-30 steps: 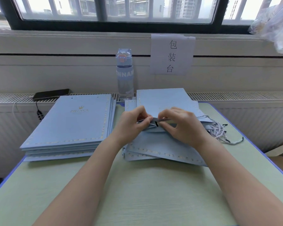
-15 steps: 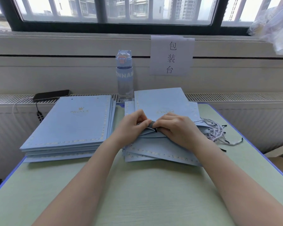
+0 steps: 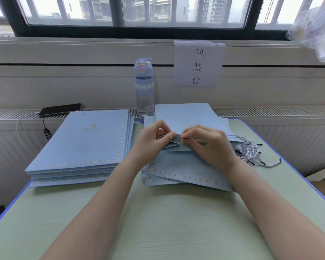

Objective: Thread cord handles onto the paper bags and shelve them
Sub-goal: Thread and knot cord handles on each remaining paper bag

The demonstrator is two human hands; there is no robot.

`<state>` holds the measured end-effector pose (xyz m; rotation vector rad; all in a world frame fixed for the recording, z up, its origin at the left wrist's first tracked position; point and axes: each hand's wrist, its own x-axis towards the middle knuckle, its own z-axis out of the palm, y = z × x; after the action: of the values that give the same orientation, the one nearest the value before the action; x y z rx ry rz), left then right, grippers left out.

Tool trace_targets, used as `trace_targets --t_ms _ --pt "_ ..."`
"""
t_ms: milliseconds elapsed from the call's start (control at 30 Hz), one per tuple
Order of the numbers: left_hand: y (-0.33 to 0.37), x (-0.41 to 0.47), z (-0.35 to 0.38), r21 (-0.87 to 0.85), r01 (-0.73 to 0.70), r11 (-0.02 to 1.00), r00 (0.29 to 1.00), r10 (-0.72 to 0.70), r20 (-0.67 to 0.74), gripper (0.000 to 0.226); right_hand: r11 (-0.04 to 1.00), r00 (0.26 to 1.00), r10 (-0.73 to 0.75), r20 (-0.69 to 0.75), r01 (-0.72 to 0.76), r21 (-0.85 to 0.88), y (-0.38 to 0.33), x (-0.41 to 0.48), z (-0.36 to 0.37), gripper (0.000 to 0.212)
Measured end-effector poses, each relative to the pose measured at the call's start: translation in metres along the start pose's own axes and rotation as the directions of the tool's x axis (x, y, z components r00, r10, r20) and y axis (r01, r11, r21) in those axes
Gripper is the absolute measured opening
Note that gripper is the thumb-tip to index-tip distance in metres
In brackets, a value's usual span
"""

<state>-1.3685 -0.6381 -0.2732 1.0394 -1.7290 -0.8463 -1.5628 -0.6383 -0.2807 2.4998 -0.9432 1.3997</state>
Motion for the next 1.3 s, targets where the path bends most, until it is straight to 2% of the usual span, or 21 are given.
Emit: trace_targets --t_ms 267,433,533,667,933,1033,1100,1167,1300 --pt "-0.001 -0.001 -0.011 0.158 -0.169 0.973 0.980 0.183 -0.079 0.023 0.977 0.973 0.188 0.133 -0.200 0.077 0.003 0.006 -0.012 0.014" --pt "-0.007 0.000 -0.017 0.244 -0.233 0.941 0.956 0.268 -0.123 0.016 0.881 0.901 0.377 0.214 -0.420 0.219 0.005 0.010 -0.034 0.019" --pt "-0.007 0.001 -0.018 0.274 -0.246 0.930 0.933 0.304 -0.193 0.016 0.829 0.871 0.481 0.101 -0.489 0.271 0.017 0.008 -0.049 0.020" --pt "-0.006 0.001 -0.023 0.295 -0.230 0.927 0.912 0.311 -0.267 0.028 0.757 0.773 0.631 -0.057 -0.598 0.263 0.038 0.001 -0.064 0.017" --pt "-0.013 0.002 -0.033 0.325 -0.160 0.932 0.850 0.298 -0.435 0.016 0.680 0.627 0.731 -0.269 -0.701 0.214 0.064 -0.014 -0.080 0.016" --pt "-0.014 0.002 -0.029 0.361 -0.188 0.913 0.848 0.336 -0.410 0.018 0.676 0.608 0.717 -0.342 -0.726 0.127 0.063 -0.015 -0.077 0.012" --pt "-0.015 0.002 -0.029 0.383 -0.195 0.903 0.848 0.352 -0.397 0.018 0.672 0.588 0.718 -0.373 -0.725 0.150 0.061 -0.013 -0.076 0.006" --pt "-0.016 0.001 -0.031 0.384 -0.196 0.902 0.854 0.350 -0.386 0.017 0.667 0.575 0.730 -0.369 -0.716 0.204 0.059 -0.011 -0.074 0.013" --pt "-0.019 -0.001 -0.034 0.385 -0.223 0.896 0.875 0.358 -0.325 0.014 0.698 0.632 0.710 -0.310 -0.690 0.193 0.051 -0.007 -0.060 0.014"
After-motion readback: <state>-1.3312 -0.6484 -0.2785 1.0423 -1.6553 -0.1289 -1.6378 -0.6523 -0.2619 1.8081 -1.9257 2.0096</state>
